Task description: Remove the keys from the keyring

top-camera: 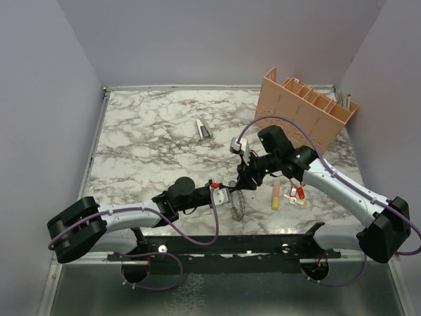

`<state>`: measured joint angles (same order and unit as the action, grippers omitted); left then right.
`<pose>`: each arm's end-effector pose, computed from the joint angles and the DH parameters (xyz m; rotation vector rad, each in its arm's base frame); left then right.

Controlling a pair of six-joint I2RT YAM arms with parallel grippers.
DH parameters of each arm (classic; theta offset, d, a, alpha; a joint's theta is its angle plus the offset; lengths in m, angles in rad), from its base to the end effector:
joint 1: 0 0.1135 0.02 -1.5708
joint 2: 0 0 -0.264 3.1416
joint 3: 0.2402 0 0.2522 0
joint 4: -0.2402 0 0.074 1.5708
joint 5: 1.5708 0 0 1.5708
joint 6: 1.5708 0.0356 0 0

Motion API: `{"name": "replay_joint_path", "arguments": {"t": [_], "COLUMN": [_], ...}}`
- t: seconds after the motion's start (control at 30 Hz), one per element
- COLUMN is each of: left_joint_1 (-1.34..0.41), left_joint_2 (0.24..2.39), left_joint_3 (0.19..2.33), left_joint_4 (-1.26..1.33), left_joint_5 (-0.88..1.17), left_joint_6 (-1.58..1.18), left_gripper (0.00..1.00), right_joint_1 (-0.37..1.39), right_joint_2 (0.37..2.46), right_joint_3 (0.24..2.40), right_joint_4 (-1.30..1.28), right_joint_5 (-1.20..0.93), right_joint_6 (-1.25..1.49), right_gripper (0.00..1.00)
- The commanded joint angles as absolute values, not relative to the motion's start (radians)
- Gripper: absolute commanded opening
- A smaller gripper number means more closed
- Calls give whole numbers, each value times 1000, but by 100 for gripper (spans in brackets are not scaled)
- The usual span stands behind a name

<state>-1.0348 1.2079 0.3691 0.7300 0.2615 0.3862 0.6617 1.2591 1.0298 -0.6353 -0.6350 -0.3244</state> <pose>0.1159 -0.2131 0.2064 1.2709 1.1672 -0.7033 0.1905 0.1751 0.2894 -1.3900 1.9737 0.9246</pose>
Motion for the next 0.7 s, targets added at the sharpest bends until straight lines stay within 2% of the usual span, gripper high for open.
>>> {"name": "replay_joint_path", "arguments": {"t": [0.0,0.1,0.27,0.67], "left_joint_1": [-1039,-1039,-1039,-1043], "left_joint_2": [1189,1190,1187,1183], "left_joint_3": [373,372,374,358], "left_joint_4": [710,709,710,715], "left_joint_5": [296,296,287,203], "left_joint_6": [394,393,378,303], "left_gripper": [0,0,0,0], "right_joint_1": [655,655,652,632], "right_joint_2": [1274,1280,1284,1239], "right_joint_3": [1048,1044,1031,895], "right_joint_4": [-651,-637,-623,-539], "right_joint_5": [-675,-678,-655,-570], "right_joint_6": [-337,-331,-312,-98], "right_gripper": [36,28,2,1]}}
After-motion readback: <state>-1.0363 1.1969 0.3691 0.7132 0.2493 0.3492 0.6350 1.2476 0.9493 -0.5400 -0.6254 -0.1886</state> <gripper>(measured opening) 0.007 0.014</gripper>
